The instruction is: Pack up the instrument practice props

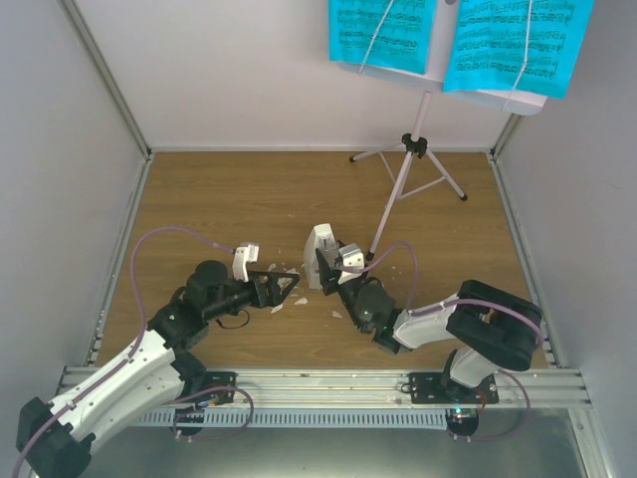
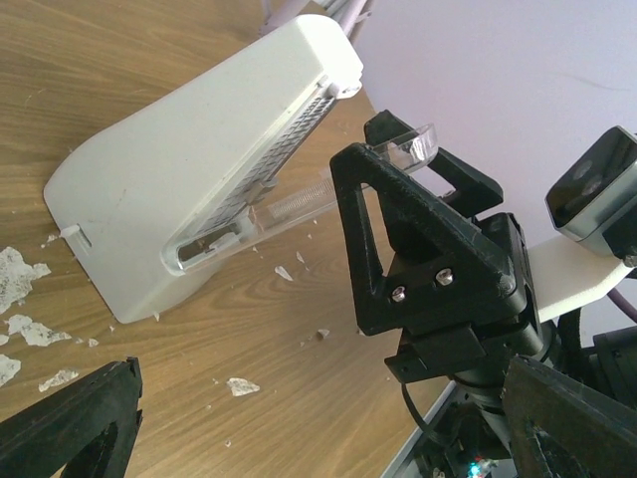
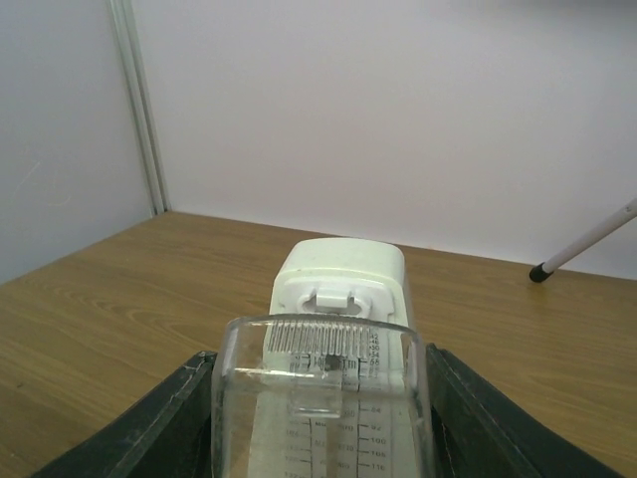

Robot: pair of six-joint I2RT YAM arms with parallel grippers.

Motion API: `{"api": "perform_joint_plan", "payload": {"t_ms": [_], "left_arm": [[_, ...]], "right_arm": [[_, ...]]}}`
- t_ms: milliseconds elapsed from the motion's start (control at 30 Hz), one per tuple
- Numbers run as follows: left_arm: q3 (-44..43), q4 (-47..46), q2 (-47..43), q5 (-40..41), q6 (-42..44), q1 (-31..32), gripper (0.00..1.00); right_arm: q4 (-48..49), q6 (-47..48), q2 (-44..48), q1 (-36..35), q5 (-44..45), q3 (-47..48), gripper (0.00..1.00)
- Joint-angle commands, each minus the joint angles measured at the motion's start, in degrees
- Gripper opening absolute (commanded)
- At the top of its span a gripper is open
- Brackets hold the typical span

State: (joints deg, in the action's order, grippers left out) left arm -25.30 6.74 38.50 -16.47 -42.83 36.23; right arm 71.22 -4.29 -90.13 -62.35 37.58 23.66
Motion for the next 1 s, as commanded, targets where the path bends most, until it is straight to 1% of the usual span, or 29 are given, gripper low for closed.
{"api": "perform_joint_plan", "payload": {"t_ms": [0, 533, 967], "left_arm": [[-1.02, -1.05, -0.56, -0.31, 0.86, -0.54, 0.99], [-1.35, -1.07, -0.01, -0.52, 1.21, -0.81, 0.99], [-1.11, -1.22, 0.26, -0.7, 1.31, -1.03, 0.99]], "right_arm": [[5.4, 1.8, -1.24, -0.18, 0.94, -0.53, 0.45], [5.43, -0.05, -2.4, 1.26, -2.66, -1.05, 0.45], [3.95, -0.35, -3.09, 1.22, -1.93, 0.96, 0.45]]}}
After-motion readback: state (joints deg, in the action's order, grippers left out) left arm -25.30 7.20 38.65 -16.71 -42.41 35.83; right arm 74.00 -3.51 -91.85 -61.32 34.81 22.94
